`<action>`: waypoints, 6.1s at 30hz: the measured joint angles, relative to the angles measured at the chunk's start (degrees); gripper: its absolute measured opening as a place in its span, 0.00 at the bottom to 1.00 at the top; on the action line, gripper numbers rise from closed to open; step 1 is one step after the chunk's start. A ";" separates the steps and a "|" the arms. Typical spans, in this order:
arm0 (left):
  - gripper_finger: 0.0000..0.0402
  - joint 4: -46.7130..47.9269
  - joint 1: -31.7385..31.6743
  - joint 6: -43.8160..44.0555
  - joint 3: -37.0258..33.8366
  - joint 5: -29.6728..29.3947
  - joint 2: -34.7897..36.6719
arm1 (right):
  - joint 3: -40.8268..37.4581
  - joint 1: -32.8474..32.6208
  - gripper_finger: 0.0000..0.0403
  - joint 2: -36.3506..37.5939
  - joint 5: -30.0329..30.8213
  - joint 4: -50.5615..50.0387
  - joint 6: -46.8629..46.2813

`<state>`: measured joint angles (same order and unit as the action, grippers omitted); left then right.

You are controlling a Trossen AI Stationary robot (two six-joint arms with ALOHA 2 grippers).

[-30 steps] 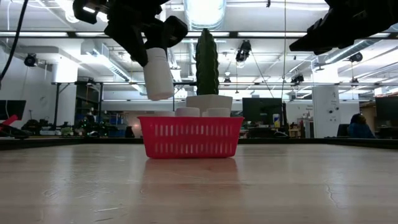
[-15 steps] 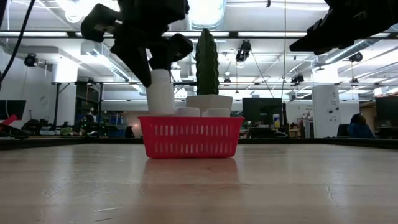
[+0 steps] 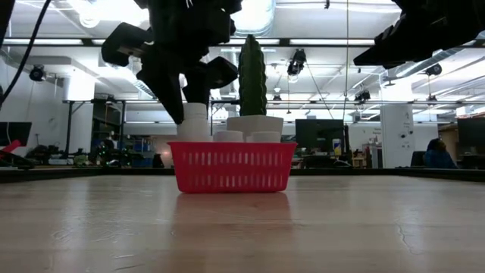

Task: Pick and place pill bottles into a basket
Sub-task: Put the white pill bottle into the red bin, then return to Home Position

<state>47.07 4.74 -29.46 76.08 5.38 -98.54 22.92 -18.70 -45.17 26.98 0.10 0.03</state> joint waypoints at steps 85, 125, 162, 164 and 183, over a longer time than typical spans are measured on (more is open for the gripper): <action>0.00 -43.11 -0.27 15.66 -48.80 0.06 68.69 | -17.69 -0.02 0.02 42.63 -7.39 -2.86 8.68; 0.00 -50.70 -0.29 20.69 -74.38 -1.11 93.86 | -19.41 0.04 0.02 44.98 -15.15 -6.99 4.11; 0.00 -50.75 -0.29 19.75 -74.52 -1.28 92.39 | -20.37 0.00 0.02 44.28 -16.55 -1.69 4.90; 0.00 -50.80 -0.29 19.75 -74.50 -1.28 92.30 | -20.37 0.00 0.02 44.28 -16.55 -1.69 4.80; 0.00 -50.95 -0.29 19.83 -74.50 -1.28 92.30 | -20.37 0.00 0.02 44.28 -16.52 -1.69 4.61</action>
<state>-3.88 4.45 -9.63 1.58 4.10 -6.24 2.55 -18.70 -0.89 10.46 -1.58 4.64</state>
